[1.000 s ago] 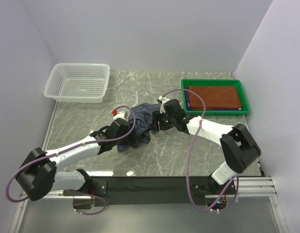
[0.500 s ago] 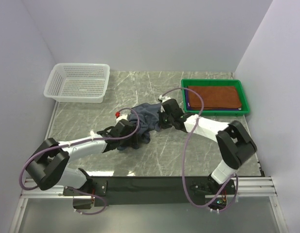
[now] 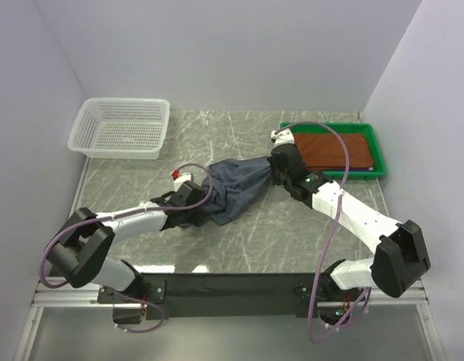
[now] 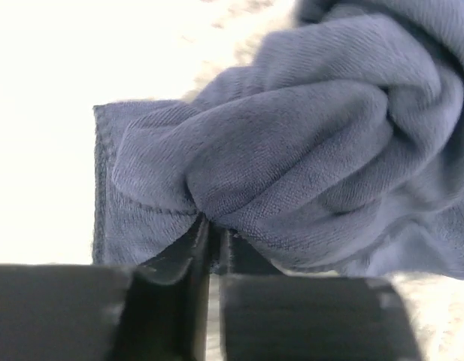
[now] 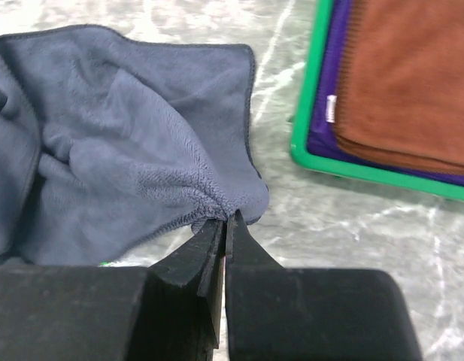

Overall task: Fold and stack the towels
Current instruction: Flatten out the crumpled towel

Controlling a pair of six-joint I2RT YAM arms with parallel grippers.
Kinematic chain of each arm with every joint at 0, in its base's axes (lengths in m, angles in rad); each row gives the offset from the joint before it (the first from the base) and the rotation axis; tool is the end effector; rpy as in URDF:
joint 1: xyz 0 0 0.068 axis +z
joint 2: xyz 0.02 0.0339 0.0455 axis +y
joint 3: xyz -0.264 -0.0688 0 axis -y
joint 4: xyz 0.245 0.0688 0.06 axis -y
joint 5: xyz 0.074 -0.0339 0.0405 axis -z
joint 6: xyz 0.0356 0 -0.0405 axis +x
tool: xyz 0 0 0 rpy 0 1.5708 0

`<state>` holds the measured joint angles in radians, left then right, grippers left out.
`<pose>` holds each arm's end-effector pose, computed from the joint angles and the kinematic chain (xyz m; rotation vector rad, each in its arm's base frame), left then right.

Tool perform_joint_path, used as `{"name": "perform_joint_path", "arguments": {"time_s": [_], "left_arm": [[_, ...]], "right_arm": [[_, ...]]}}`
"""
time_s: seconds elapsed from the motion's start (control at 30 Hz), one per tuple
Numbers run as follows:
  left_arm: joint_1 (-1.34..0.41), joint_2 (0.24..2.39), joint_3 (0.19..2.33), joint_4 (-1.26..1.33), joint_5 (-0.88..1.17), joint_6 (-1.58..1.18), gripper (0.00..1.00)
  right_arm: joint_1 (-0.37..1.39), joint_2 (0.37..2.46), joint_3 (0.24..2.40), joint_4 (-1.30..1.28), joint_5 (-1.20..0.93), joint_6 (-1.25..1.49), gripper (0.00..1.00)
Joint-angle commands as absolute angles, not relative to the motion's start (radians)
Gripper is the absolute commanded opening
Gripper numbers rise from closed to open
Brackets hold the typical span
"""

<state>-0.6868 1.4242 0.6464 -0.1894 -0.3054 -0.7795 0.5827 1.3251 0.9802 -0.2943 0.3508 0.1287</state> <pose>0.2074 -0.1562 0.1566 -0.2341 2.4777 -0.2336 0.2513 0.1509 0.2791 -0.2982 2.1449 0.0193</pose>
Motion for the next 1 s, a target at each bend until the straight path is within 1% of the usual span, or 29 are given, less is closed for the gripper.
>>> {"name": "perform_joint_path", "arguments": {"time_s": [0.0, 0.03, 0.17, 0.27, 0.4, 0.5, 0.57, 0.63, 0.67, 0.73, 0.8, 0.83, 0.87, 0.9, 0.97], "left_arm": [[-0.657, 1.384, 0.660, -0.277, -0.353, -0.755, 0.05], [-0.640, 1.365, 0.667, -0.297, -0.366, -0.753, 0.01], [-0.591, 1.217, 0.728, -0.397, -0.396, -0.739, 0.00], [-0.536, 1.145, 0.813, -0.486, -0.422, -0.721, 0.00], [-0.395, 1.031, 0.977, -0.604, -0.454, -0.632, 0.01], [-0.332, 0.963, 1.061, -0.672, -0.433, -0.589, 0.00], [-0.324, 0.927, 1.094, -0.731, -0.399, -0.594, 0.01], [-0.324, 0.896, 1.098, -0.756, -0.312, -0.610, 0.01], [-0.324, 0.856, 1.089, -0.764, -0.273, -0.635, 0.01], [-0.324, 0.809, 1.039, -0.764, -0.148, -0.658, 0.01], [-0.324, 0.740, 1.000, -0.776, -0.108, -0.707, 0.00], [-0.324, 0.720, 0.991, -0.779, -0.063, -0.719, 0.00], [-0.324, 0.686, 0.977, -0.793, -0.055, -0.744, 0.01], [-0.322, 0.671, 0.974, -0.793, -0.061, -0.753, 0.00], [-0.324, 0.641, 0.971, -0.819, -0.112, -0.781, 0.00]], "right_arm": [[0.560, 1.289, 1.009, -0.310, 0.393, 0.115, 0.00], [0.551, 1.293, 1.017, -0.310, 0.381, 0.114, 0.00], [0.528, 1.331, 1.100, -0.302, 0.351, 0.101, 0.00], [0.497, 1.380, 1.169, -0.299, 0.336, 0.091, 0.00], [0.446, 1.434, 1.316, -0.262, 0.273, 0.083, 0.00], [0.425, 1.477, 1.405, -0.219, 0.213, 0.040, 0.00], [0.423, 1.519, 1.471, -0.206, 0.207, -0.026, 0.00], [0.417, 1.548, 1.485, -0.164, 0.167, -0.082, 0.00], [0.413, 1.557, 1.482, -0.099, 0.144, -0.095, 0.00], [0.400, 1.598, 1.497, -0.036, 0.070, -0.121, 0.00], [0.399, 1.646, 1.598, -0.018, 0.042, -0.136, 0.00], [0.400, 1.704, 1.649, -0.029, 0.003, -0.143, 0.00], [0.400, 1.757, 1.737, -0.034, -0.030, -0.135, 0.00], [0.400, 1.758, 1.773, -0.025, -0.060, -0.135, 0.00], [0.402, 1.822, 1.846, 0.026, -0.150, -0.107, 0.00]]}}
